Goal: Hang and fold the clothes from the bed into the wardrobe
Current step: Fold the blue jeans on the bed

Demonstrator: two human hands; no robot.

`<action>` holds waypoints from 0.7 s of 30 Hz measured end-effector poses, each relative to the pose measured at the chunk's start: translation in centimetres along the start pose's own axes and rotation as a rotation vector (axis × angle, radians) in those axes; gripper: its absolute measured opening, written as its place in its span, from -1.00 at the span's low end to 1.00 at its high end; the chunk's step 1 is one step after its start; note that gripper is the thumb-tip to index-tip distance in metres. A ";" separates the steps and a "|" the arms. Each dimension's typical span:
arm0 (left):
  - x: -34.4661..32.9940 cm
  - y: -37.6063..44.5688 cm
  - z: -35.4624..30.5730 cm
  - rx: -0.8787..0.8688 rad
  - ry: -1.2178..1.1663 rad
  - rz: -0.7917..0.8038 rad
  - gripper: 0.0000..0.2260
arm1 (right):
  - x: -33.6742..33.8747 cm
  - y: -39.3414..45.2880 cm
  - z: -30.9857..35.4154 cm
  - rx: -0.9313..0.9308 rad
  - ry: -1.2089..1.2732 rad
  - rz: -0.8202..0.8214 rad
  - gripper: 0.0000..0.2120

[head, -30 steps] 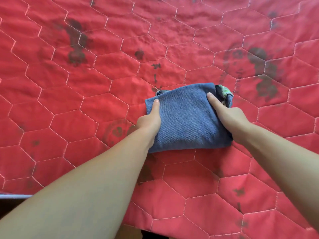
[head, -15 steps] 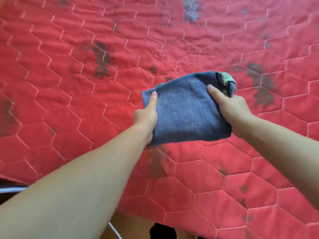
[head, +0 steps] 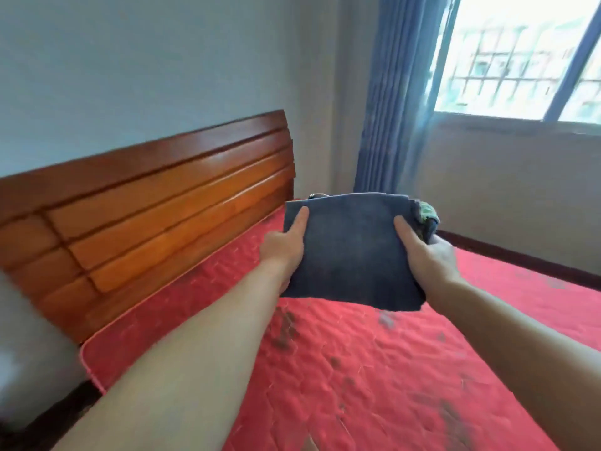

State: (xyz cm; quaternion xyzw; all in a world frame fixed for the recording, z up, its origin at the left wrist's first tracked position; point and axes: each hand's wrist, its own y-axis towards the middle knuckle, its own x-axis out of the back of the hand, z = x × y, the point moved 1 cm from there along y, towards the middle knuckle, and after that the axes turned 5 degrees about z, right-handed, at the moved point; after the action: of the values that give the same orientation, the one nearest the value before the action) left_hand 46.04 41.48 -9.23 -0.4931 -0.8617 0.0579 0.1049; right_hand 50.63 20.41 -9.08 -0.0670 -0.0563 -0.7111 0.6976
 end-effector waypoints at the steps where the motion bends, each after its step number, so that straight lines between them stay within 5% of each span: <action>1: 2.2 -2.4 -0.1 0.014 0.000 -0.054 -0.35 | -1.0 -1.9 0.6 -0.009 0.007 0.055 -0.62; 12: 24.5 -24.2 -0.3 -0.045 -0.060 -0.651 -0.44 | -13.2 -21.3 9.7 0.029 0.043 0.697 -0.42; 17: 35.4 -33.9 0.6 0.001 -0.149 -0.701 -0.40 | -19.0 -31.6 14.6 -0.227 0.120 1.253 -0.49; 21: 44.0 -41.5 3.0 0.008 -0.226 -0.790 -0.47 | -24.6 -41.3 17.1 -0.183 0.097 1.424 -0.49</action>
State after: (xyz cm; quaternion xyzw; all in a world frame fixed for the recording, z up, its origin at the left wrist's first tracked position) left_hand -11.07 58.43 1.71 -0.1143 -0.9906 0.0703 0.0255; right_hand 10.07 48.48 4.03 -0.1137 0.0919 -0.0879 0.9853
